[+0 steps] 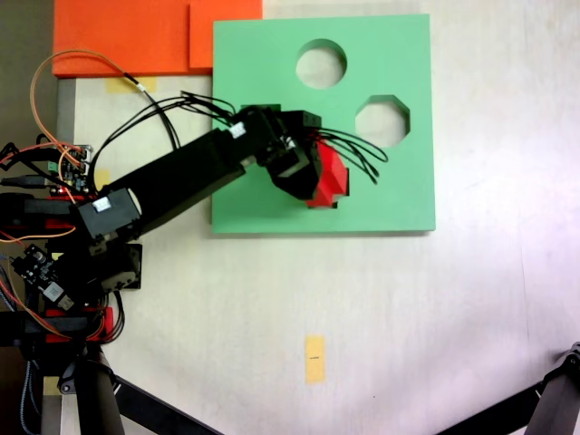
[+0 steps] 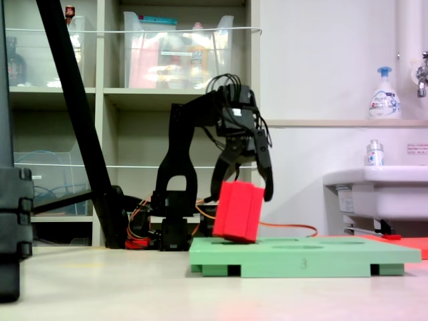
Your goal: Put the cross columnar block into the corresponding hole
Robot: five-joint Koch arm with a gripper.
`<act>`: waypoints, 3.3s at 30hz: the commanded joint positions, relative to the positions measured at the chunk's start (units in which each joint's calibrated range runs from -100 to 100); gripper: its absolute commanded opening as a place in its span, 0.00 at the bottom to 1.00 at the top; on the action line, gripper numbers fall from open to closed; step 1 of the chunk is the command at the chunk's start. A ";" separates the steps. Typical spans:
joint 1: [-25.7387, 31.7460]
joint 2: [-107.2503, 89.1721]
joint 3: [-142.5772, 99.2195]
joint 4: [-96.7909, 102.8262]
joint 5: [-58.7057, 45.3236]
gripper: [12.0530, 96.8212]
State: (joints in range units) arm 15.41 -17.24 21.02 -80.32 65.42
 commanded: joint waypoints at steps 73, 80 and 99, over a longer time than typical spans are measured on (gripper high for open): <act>-1.37 11.09 4.21 -6.97 -5.52 0.45; -2.20 15.42 2.81 -7.54 -5.52 0.60; -1.47 -14.05 3.41 -8.80 -7.03 0.72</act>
State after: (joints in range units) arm 13.50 -23.12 22.29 -86.88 59.41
